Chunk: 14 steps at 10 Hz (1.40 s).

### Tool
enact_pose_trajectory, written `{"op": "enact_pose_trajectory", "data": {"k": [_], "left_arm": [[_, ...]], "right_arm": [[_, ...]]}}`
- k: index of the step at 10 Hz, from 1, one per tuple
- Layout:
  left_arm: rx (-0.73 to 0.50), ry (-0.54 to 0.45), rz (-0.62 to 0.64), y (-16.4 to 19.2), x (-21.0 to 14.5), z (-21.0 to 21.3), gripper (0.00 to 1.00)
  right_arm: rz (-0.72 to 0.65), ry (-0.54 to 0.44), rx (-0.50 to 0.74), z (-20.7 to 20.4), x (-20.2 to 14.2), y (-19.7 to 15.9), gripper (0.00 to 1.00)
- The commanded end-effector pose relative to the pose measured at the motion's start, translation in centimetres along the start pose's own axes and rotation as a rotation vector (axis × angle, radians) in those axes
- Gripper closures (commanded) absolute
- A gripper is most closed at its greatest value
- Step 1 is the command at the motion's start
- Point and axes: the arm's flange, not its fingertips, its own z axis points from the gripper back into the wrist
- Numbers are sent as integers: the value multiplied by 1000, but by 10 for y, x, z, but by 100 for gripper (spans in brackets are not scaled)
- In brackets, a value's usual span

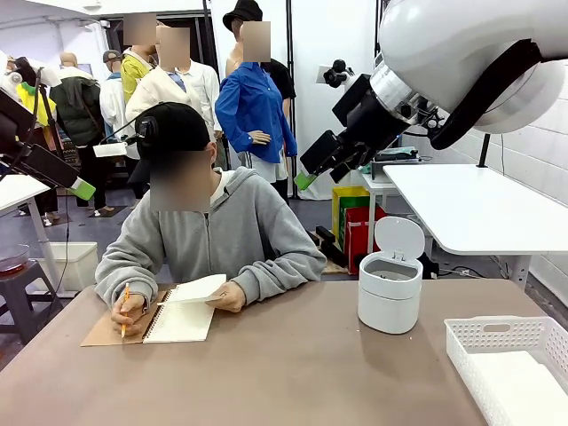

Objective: Sort the paper based on its condition.
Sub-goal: If a person hands you a paper, place it in the Organizing basket , and if it's crumpled, put it in the Trash can.

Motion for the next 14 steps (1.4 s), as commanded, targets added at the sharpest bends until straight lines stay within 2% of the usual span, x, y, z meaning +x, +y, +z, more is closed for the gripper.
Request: {"op": "enact_pose_trajectory", "data": {"k": [1,14], "left_arm": [[1,-3,0,0,0,0,0],[1,-3,0,0,0,0,0]], "right_arm": [[-8,-4,2,1,1,1,0],[-8,-4,2,1,1,1,0]]}}
